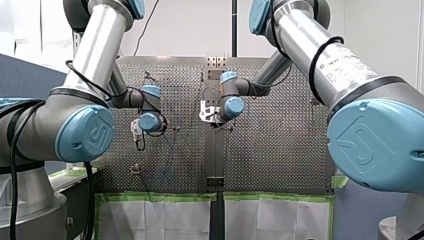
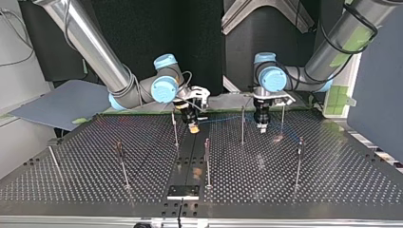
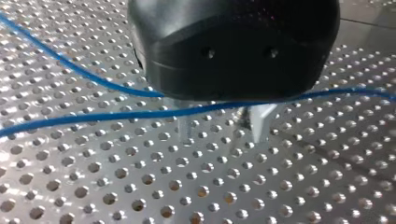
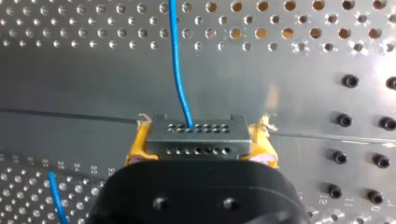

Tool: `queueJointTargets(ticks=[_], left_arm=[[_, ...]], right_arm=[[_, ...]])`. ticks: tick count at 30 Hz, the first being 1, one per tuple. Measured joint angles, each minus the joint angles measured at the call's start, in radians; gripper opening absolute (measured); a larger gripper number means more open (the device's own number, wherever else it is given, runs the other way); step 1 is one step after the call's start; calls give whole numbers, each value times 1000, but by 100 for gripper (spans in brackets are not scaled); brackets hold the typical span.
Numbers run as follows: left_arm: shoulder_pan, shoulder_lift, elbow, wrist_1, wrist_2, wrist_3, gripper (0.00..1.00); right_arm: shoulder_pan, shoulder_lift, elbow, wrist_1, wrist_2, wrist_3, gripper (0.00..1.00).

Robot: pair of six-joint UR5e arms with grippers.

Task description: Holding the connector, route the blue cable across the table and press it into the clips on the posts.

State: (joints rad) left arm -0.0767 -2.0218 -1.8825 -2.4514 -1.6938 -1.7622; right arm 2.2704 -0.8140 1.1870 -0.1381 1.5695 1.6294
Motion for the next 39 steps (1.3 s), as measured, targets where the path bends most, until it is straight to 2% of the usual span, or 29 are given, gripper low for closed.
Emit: queueJointTargets(ticks=[8,14,20,33,39], left_arm=[[-11,10,0,-70,-10,32,100],[-30,40,-2,-122,-49,64,100],[-73,68,-12,-172,-75,70,100],[-192,84,-26,-292,-191,76,100],[-223,125,-42,-305,-243,76,100]], right_arm=[[-1,0,0,2,0,0,0],[-2,0,0,1,0,0,0],[-2,0,0,2,0,0,0],[-3,0,0,4,0,0,0],[-3,0,0,6,-1,0,0]])
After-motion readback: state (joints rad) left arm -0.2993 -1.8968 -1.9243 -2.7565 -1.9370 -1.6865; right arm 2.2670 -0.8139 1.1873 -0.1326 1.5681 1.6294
